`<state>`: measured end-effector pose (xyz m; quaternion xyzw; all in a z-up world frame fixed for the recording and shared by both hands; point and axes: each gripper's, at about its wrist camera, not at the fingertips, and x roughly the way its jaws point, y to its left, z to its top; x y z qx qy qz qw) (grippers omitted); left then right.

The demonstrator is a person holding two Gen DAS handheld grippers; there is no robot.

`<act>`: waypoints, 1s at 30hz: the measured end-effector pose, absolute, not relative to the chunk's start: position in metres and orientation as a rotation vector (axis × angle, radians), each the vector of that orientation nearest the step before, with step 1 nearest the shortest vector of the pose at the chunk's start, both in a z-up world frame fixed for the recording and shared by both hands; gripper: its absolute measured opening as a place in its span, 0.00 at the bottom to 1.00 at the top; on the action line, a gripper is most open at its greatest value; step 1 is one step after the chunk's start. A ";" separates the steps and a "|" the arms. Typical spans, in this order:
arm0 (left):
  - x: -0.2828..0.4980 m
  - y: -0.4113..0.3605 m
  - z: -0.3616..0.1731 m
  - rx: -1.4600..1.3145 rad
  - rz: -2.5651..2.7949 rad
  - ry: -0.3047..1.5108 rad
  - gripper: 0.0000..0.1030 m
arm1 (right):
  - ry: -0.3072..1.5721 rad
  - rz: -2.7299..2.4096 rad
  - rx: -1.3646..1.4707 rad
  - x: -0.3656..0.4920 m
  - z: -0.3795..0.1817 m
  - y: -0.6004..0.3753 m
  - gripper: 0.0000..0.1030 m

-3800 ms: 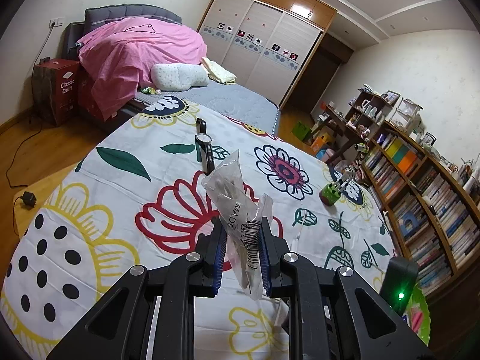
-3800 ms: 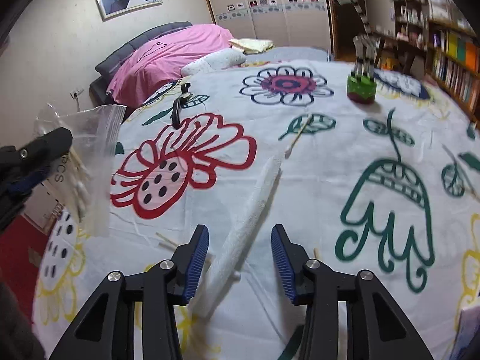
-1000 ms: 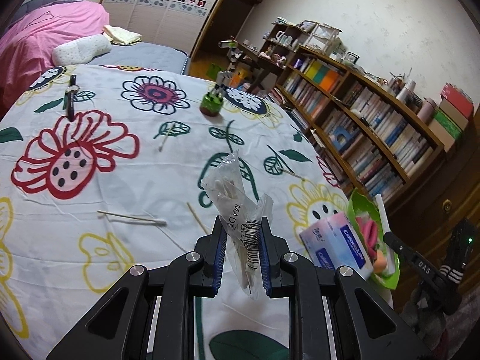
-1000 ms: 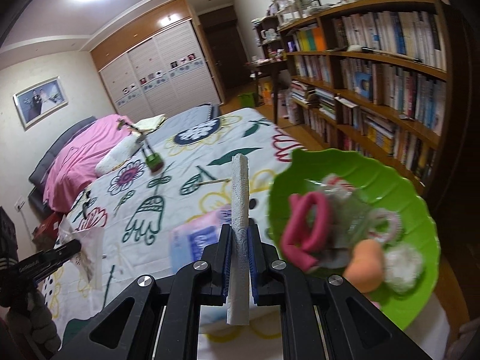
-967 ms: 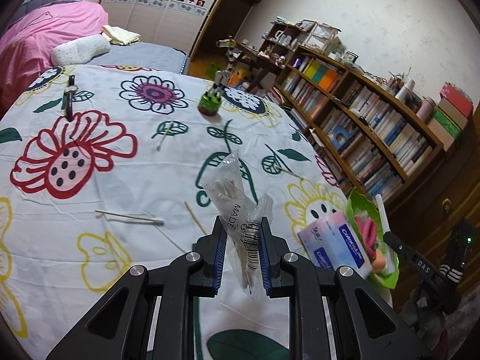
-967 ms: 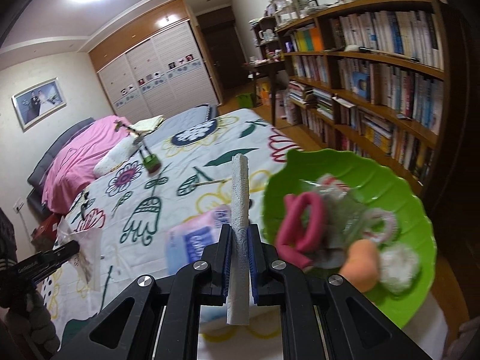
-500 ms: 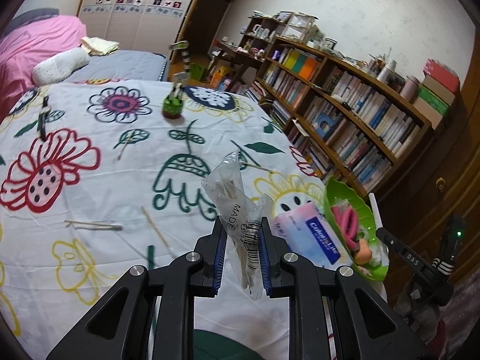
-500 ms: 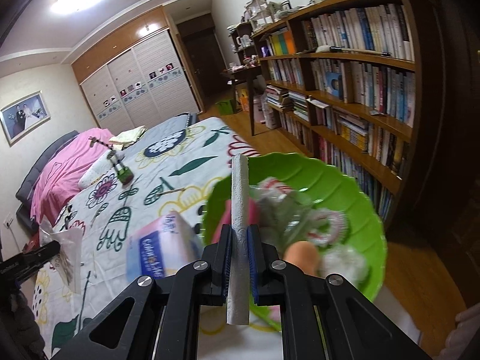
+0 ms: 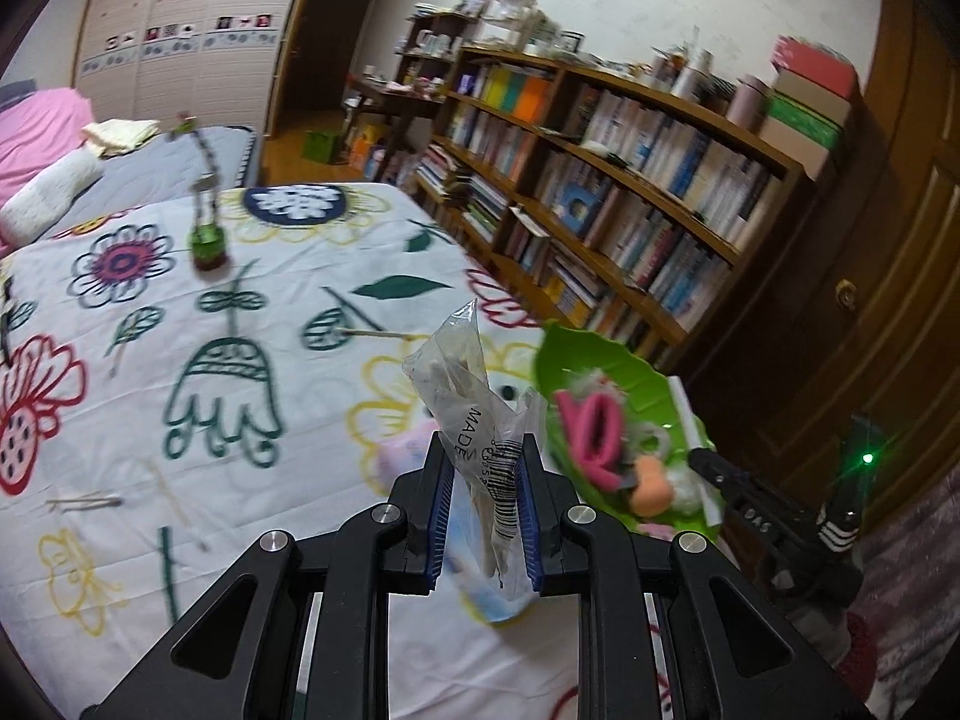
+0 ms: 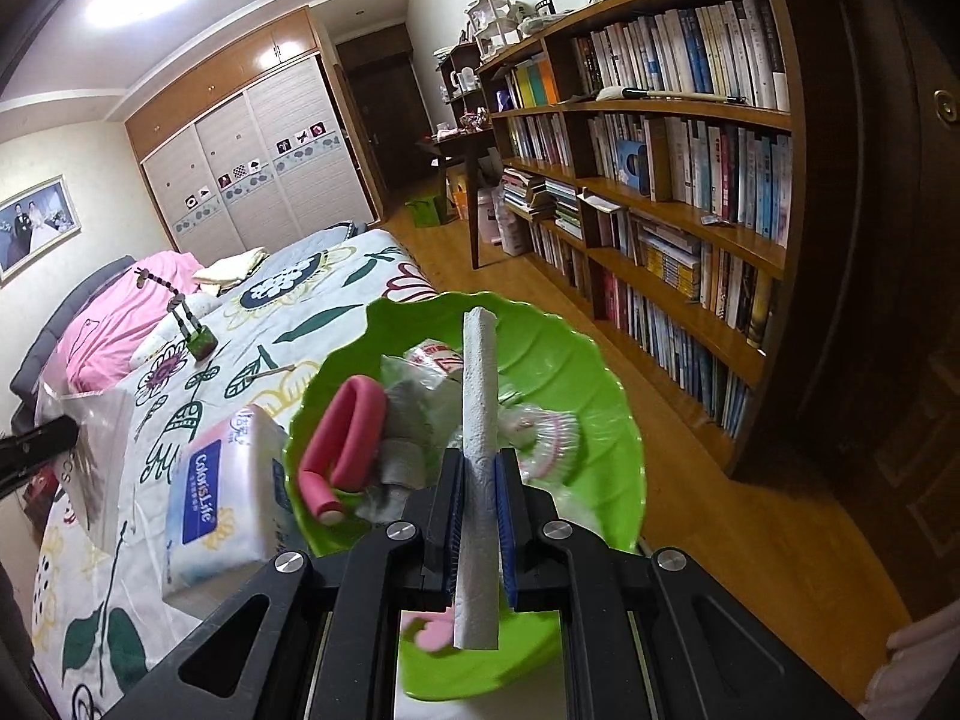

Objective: Organize soft objects
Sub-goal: 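Open the right tool to drop the paper roll into the green bowl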

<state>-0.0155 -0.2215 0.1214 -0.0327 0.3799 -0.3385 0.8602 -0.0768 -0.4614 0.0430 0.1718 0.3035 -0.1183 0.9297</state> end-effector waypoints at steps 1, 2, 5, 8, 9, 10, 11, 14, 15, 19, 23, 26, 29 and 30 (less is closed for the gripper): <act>-0.017 -0.230 0.122 -0.060 -0.724 0.801 0.20 | 0.623 -0.239 0.351 -0.078 0.042 -0.463 0.11; -0.018 -0.238 0.123 -0.050 -0.737 0.803 0.20 | 0.623 -0.238 0.351 -0.079 0.041 -0.465 0.11; -0.021 -0.258 0.124 -0.030 -0.774 0.812 0.20 | 0.620 -0.232 0.360 -0.082 0.040 -0.469 0.11; -0.025 -0.277 0.124 -0.011 -0.807 0.819 0.20 | 0.623 -0.218 0.375 -0.083 0.038 -0.472 0.11; -0.027 -0.285 0.124 -0.007 -0.818 0.821 0.20 | 0.624 -0.216 0.377 -0.083 0.038 -0.472 0.11; -0.027 -0.289 0.124 -0.005 -0.826 0.823 0.20 | 0.625 -0.211 0.380 -0.084 0.037 -0.472 0.11; -0.028 -0.294 0.124 -0.004 -0.833 0.825 0.20 | 0.626 -0.206 0.383 -0.084 0.037 -0.472 0.11; -0.027 -0.307 0.121 0.000 -0.852 0.841 0.20 | 0.626 -0.194 0.385 -0.085 0.037 -0.471 0.11; -0.026 -0.311 0.120 -0.001 -0.858 0.850 0.20 | 0.625 -0.193 0.385 -0.086 0.037 -0.471 0.11; -0.024 -0.328 0.114 -0.004 -0.887 0.878 0.20 | 0.625 -0.196 0.390 -0.088 0.037 -0.472 0.13; -0.026 -0.342 0.110 0.008 -0.907 0.886 0.21 | 0.614 -0.200 0.390 -0.092 0.040 -0.475 0.19; -0.026 -0.352 0.107 0.015 -0.915 0.887 0.25 | 0.607 -0.202 0.395 -0.094 0.041 -0.476 0.31; -0.027 -0.360 0.103 0.014 -0.908 0.891 0.52 | 0.601 -0.208 0.403 -0.096 0.041 -0.479 0.38; -0.028 -0.362 0.101 0.013 -0.903 0.888 0.57 | 0.599 -0.210 0.403 -0.096 0.041 -0.480 0.40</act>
